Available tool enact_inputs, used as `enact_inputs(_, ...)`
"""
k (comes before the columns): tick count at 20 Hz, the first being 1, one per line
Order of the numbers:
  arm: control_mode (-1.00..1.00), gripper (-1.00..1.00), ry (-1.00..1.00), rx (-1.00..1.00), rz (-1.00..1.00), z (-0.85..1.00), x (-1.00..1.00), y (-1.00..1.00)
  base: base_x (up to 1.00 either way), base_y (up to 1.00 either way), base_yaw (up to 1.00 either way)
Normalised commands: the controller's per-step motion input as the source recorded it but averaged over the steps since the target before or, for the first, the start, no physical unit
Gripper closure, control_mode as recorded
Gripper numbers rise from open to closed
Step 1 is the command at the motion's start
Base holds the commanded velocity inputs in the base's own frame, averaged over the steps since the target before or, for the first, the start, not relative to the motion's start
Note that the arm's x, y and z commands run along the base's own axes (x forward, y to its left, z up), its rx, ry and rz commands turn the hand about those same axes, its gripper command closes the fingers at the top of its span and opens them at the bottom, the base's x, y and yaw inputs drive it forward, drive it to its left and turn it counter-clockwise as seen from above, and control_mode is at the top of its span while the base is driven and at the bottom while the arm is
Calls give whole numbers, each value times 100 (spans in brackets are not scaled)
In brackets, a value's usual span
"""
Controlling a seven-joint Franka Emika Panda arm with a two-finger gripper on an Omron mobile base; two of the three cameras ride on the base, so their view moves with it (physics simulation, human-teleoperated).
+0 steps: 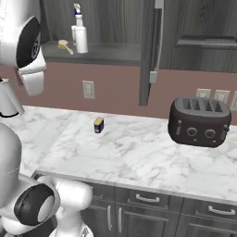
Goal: Pick the dish brush and spray from the cabinet and place them on the counter.
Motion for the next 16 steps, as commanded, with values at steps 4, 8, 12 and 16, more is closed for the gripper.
enact_inputs(4, -100, -100, 18, 48, 0, -21, 66, -6, 0, 0, 0)
enact_inputs(8, -100, -100, 12, 50, 0, -10, 58, -3, 0, 0, 0)
enact_inputs(12, -100, -100, 21, 49, 0, -8, 68, 15, 0, 0, 0)
enact_inputs(16, -100, -100, 34, 36, 5, -3, 66, 48, 0, 0, 0)
